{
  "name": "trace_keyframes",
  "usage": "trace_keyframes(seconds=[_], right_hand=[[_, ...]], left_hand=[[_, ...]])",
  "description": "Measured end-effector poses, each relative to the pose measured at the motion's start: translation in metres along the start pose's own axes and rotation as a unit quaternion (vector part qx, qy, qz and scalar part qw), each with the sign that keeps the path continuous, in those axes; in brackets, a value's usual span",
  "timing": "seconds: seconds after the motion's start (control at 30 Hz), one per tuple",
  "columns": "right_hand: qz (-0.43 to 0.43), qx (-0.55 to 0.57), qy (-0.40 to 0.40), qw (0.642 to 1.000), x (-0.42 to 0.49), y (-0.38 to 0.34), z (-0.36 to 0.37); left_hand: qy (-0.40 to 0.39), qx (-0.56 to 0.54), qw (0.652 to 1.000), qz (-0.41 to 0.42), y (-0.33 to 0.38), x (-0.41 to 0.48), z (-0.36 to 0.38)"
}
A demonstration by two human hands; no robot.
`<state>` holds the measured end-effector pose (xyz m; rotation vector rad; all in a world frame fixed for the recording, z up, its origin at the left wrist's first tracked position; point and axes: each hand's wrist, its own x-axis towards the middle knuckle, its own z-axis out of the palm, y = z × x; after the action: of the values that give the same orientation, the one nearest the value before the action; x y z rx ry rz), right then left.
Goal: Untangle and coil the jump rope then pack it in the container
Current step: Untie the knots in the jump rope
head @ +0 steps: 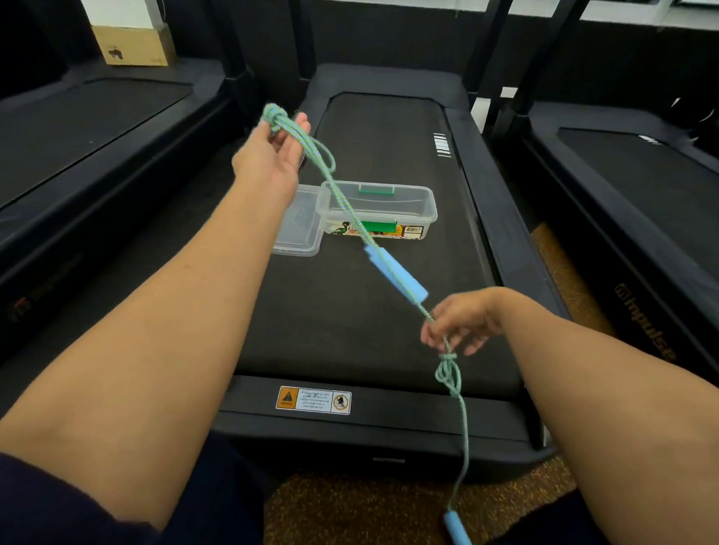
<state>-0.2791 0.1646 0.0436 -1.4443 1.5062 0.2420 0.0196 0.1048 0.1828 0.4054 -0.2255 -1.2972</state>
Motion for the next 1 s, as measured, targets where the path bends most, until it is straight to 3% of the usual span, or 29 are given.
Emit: trace_keyframes(seconds=[0.13, 0.33, 0.57, 0.8, 1.0], right_hand=[[0.058, -0.027, -0.009, 0.998, 0.004, 0.019, 0.002], [0.010, 0.244, -0.041, 0.969, 0.007, 0.024, 0.010], [-0.066, 0.405, 0.018, 0.912, -0.003, 0.000, -0.021], [-0.229, 0.336, 0.112, 0.907, -0.097, -0.103, -0.119], [-0.354, 0.286, 0.229, 0.860, -0.153, -0.172, -0.168]], left_hand=[[-0.017, -0.002, 1.000, 0.015, 0.014, 0.001, 0.007], [0.001, -0.027, 1.000, 0.007, 0.014, 0.003, 0.001], [0.006, -0.051, 0.999, 0.011, 0.019, 0.002, 0.001], [0.019, -0.011, 1.000, 0.006, 0.013, 0.005, 0.000], [0.027, 0.036, 0.999, 0.001, -0.002, 0.001, 0.000]])
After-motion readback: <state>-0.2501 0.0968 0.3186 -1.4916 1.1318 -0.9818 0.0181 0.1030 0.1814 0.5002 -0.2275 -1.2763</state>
